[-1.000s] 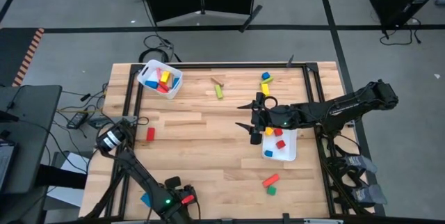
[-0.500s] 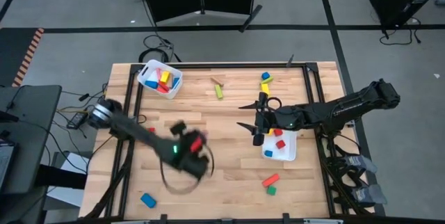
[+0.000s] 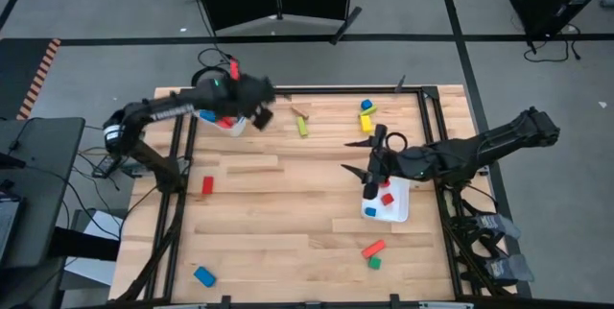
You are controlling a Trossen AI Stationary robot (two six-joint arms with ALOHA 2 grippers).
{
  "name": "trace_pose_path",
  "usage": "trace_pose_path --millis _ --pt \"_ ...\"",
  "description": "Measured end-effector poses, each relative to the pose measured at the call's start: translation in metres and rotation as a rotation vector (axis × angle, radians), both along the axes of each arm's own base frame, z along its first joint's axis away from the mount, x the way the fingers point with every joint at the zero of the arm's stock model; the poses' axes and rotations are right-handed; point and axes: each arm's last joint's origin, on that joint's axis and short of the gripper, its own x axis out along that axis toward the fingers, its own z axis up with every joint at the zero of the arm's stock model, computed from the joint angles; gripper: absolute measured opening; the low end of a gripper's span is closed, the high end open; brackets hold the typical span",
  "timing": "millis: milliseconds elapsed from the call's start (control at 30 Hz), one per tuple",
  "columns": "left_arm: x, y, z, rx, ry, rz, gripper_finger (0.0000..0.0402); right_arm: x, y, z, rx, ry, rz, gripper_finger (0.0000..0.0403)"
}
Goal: Sort blocks by size
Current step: Put the pink rectangular block into the top white bin
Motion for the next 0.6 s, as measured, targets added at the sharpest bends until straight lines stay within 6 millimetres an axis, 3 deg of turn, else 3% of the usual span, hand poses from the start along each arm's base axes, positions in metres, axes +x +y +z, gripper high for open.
trace_pose_path --millis 167,300,433,600 --pt "-0.032 0.056 -0.020 -0.101 0.018 0.091 0.0103 -0.010 0.002 -0.003 0.033 0.061 0.002 0.0256" --pt "-0.055 0.084 -0.047 -0.166 0.008 0.136 0.0103 -0.017 0.006 -0.010 0.058 0.126 -0.002 0.0257" --pt "-0.071 0.097 -0.074 -0.176 0.011 0.178 0.0106 -0.022 0.010 -0.015 0.079 0.174 -0.002 0.0261" --pt "-0.083 0.103 -0.096 -0.169 0.013 0.223 0.0186 -0.025 0.013 -0.018 0.115 0.193 -0.007 0.0269"
